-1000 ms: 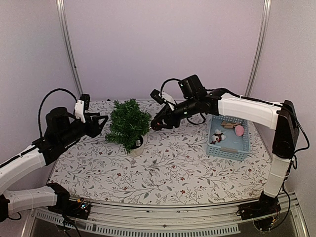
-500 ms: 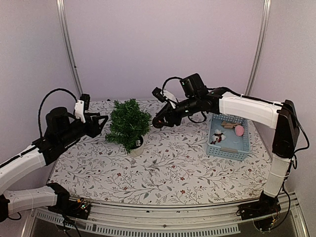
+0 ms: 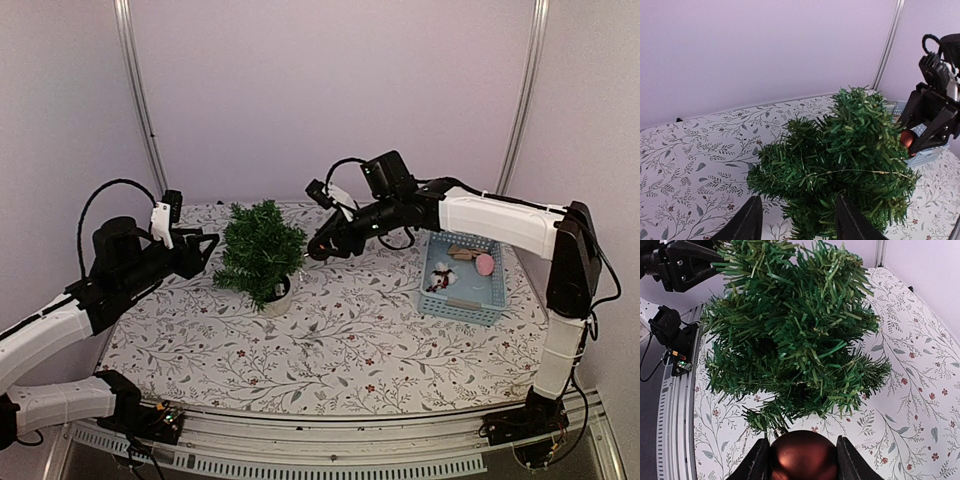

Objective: Decorate the small christmas tree

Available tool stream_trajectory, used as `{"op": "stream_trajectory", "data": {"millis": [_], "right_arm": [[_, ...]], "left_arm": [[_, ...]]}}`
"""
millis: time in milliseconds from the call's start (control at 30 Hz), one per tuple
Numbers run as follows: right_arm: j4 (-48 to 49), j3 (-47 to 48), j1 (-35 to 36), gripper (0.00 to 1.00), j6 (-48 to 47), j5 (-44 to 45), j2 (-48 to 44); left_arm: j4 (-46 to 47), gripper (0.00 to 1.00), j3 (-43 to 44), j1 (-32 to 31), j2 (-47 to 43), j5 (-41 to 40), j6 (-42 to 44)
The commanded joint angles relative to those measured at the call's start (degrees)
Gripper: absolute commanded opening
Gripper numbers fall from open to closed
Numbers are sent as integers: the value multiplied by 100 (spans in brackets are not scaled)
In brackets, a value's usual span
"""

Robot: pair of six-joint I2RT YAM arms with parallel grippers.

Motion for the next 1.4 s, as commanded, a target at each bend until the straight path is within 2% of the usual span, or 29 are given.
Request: {"op": "stream_trajectory", "data": {"millis": [0, 400, 633, 800, 967, 1100, 1200, 1367], "right_arm": [[16, -70, -20, 22, -75, 107, 83], [176, -453, 45, 22, -85, 246, -52], [259, -447, 77, 22, -76, 264, -191], [307, -437, 82, 23, -58, 143, -233], [327, -450, 108, 23, -31, 71, -284], [343, -479, 128, 23, -32, 28, -300], [353, -496, 145, 23, -31, 13, -311], [372, -537, 154, 23, -48, -22, -339]], "left_arm": [[125, 50, -28, -69, -26, -53, 74], [139, 50, -22, -71, -49, -46, 88], [176, 49, -17, -376, -695, -290, 460], [-67, 49, 80, -1073, -902, -618, 938], [88, 48, -59, -2414, -721, -1332, 1650], [543, 46, -104, -3349, -144, -1865, 1987], [943, 43, -109, -3746, 532, -2125, 1982], [1748, 38, -81, -3879, 1427, -2132, 1527]]}}
